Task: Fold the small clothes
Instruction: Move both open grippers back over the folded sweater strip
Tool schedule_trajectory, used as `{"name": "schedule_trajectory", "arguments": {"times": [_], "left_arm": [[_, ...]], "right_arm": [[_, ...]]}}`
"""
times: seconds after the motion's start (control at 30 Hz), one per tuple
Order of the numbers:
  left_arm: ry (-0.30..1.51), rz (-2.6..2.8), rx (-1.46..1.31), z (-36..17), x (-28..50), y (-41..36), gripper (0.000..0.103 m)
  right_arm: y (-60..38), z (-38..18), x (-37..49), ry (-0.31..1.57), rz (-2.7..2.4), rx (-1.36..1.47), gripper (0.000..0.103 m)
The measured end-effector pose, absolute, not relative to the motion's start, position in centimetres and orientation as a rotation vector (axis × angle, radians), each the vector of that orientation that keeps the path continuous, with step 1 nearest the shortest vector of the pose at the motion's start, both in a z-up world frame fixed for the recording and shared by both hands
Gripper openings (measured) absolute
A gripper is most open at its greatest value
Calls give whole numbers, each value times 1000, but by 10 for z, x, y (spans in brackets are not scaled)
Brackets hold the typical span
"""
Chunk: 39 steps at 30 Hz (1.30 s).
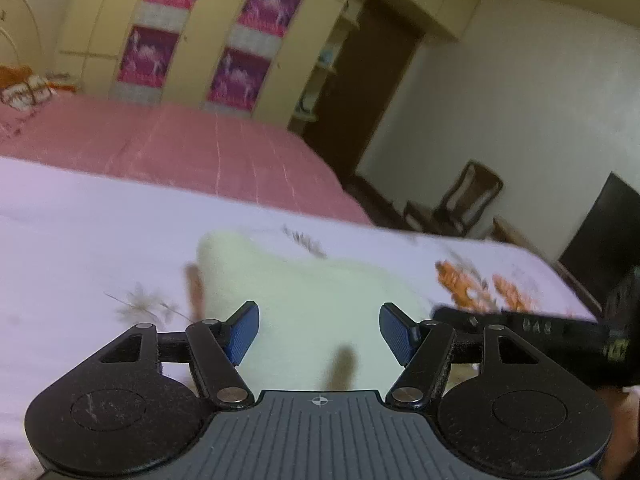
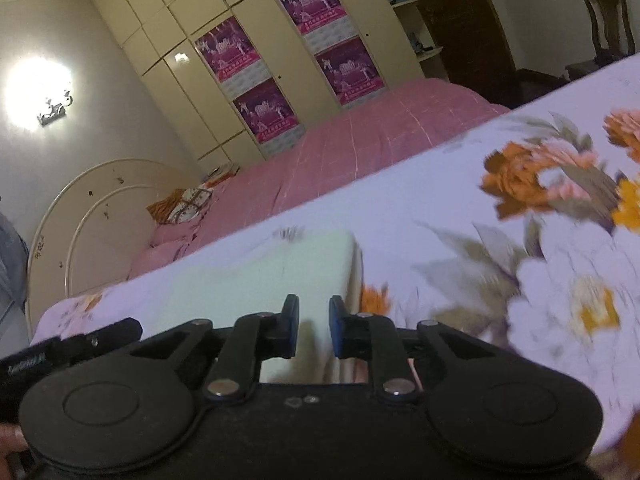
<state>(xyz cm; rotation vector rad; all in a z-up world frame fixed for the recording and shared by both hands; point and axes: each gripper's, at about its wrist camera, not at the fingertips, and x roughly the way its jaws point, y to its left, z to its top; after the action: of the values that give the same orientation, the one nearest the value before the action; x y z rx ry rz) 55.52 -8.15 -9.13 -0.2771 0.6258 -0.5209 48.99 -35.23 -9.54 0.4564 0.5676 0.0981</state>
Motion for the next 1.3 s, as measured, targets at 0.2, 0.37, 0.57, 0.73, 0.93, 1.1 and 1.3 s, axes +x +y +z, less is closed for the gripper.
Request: {"name": "schedule_trajectory", "arguments": {"times": [0.2, 0.37, 0.57, 0.73, 0.93, 1.1, 1.3], "left_arm": [[651, -500, -133, -100, 553, -104, 67], [600, -483, -185, -84, 510, -64, 67], [673, -433, -275, -108, 458, -25, 67], [716, -391, -286, -127, 439, -22, 67], [723, -365, -251, -129, 439, -28, 67], [725, -356, -238, -129, 439, -33, 67], [729, -343, -239, -128, 439, -41, 67]], "right_arm": [[-343, -117, 526, 685, 85, 358, 6], [-351, -89, 483, 610, 112, 408, 26], [-355, -102, 396, 671, 190, 521, 27], [-352, -121, 373, 725, 198, 601, 26], [-350, -115, 365, 678, 171, 640, 25], [-342, -115, 363, 686, 170, 609, 26], [-344, -115, 356, 668, 171, 629, 25]]}}
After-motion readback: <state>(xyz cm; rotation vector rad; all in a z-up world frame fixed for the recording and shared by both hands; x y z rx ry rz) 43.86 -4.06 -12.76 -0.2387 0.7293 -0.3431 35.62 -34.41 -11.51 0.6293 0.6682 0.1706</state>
